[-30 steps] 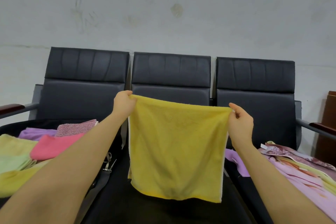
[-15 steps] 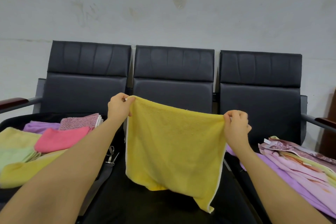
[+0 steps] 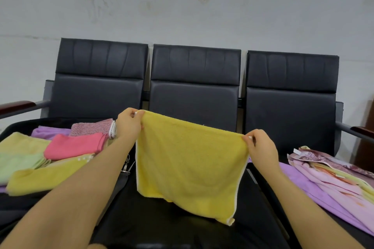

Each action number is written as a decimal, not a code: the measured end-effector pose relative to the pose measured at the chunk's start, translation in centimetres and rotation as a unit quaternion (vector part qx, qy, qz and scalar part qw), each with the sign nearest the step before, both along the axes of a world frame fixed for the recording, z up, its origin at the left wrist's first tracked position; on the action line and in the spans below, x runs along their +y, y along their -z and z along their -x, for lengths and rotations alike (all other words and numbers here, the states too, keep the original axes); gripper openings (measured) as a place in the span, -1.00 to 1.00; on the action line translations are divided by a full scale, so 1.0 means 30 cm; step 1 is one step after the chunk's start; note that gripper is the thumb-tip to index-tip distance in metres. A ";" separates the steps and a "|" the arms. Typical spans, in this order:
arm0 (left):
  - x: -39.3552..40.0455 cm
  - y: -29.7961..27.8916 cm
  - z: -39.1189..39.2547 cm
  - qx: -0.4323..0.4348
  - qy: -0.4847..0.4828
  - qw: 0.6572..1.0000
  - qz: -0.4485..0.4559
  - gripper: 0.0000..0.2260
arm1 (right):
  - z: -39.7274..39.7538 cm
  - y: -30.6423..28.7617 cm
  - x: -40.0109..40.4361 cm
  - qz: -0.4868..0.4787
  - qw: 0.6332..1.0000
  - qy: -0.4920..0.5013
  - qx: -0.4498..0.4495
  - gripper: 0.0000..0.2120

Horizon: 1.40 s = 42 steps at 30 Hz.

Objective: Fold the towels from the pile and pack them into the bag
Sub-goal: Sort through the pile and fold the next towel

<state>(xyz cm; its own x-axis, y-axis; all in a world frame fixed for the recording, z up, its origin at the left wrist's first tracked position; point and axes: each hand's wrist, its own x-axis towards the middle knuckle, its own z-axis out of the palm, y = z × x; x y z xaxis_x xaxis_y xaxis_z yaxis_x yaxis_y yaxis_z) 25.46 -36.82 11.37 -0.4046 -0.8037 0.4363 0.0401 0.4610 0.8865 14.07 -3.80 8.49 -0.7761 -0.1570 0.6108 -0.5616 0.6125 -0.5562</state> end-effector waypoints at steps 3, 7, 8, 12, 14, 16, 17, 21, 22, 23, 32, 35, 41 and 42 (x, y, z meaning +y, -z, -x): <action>-0.009 0.058 0.033 -0.011 0.006 1.000 0.001 -0.87 | 0.040 0.034 -0.015 -0.022 0.998 0.052 -0.008 -0.83; -0.042 0.125 0.142 -0.028 0.035 0.999 -0.022 -0.87 | 0.148 0.048 -0.106 0.074 0.990 0.068 -0.104 -0.84; -0.052 0.130 0.177 -0.035 0.040 0.998 -0.029 -0.87 | 0.179 0.043 -0.136 0.099 0.985 0.069 -0.121 -0.85; -0.089 0.087 0.314 -0.008 0.069 0.996 -0.062 -0.89 | 0.289 -0.022 -0.244 0.196 0.975 0.020 -0.102 -0.85; -0.094 0.030 0.357 0.032 0.077 0.996 -0.040 -0.90 | 0.327 -0.073 -0.275 0.229 0.971 -0.004 -0.062 -0.85; -0.088 -0.025 0.375 0.078 0.083 0.993 -0.014 -0.90 | 0.354 -0.109 -0.290 0.258 0.965 -0.032 -0.024 -0.85; -0.085 -0.044 0.377 0.103 0.085 0.991 -0.011 -0.91 | 0.362 -0.118 -0.292 0.268 0.962 -0.046 -0.009 -0.85; -0.039 -0.048 0.341 0.170 0.080 0.982 -0.022 -0.90 | 0.342 -0.085 -0.267 0.290 0.954 -0.081 -0.001 -0.79; -0.023 -0.033 0.324 0.180 0.077 0.980 -0.029 -0.90 | 0.321 -0.071 -0.255 0.294 0.952 -0.085 -0.008 -0.78; -0.006 -0.015 0.304 0.185 0.075 0.979 -0.035 -0.90 | 0.298 -0.055 -0.240 0.293 0.952 -0.083 -0.015 -0.77; 0.130 0.249 0.099 0.065 0.029 0.997 -0.028 -0.87 | 0.117 0.167 -0.091 0.257 0.965 -0.029 -0.051 -0.88; 0.158 0.342 0.067 0.005 -0.014 0.999 -0.035 -0.83 | 0.086 0.240 -0.077 0.245 0.967 -0.020 -0.070 -0.85; 0.136 0.515 0.072 -0.194 -0.039 0.980 -0.012 -0.82 | 0.122 0.396 -0.056 0.136 0.975 0.039 -0.170 -0.84; 0.127 0.533 0.082 -0.219 -0.036 0.975 0.000 -0.82 | 0.132 0.415 -0.057 0.107 0.977 0.049 -0.180 -0.81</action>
